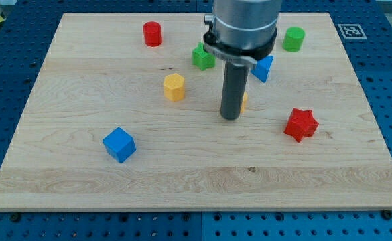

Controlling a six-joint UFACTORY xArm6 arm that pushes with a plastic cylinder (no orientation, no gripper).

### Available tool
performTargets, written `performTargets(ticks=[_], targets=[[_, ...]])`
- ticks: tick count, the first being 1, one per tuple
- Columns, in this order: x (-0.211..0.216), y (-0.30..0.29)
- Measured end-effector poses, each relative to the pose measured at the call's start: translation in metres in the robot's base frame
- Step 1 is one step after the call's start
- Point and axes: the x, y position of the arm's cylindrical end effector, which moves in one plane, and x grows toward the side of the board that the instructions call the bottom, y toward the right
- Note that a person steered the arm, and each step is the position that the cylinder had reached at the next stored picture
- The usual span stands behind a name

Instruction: Nudge the red star up a bit

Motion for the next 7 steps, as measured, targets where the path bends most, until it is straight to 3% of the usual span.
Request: performTargets(ticks=[2,3,5,7], targets=[[-0.010,0.001],[0.002,0.008],[0.065,0.051],[0.071,0.100]])
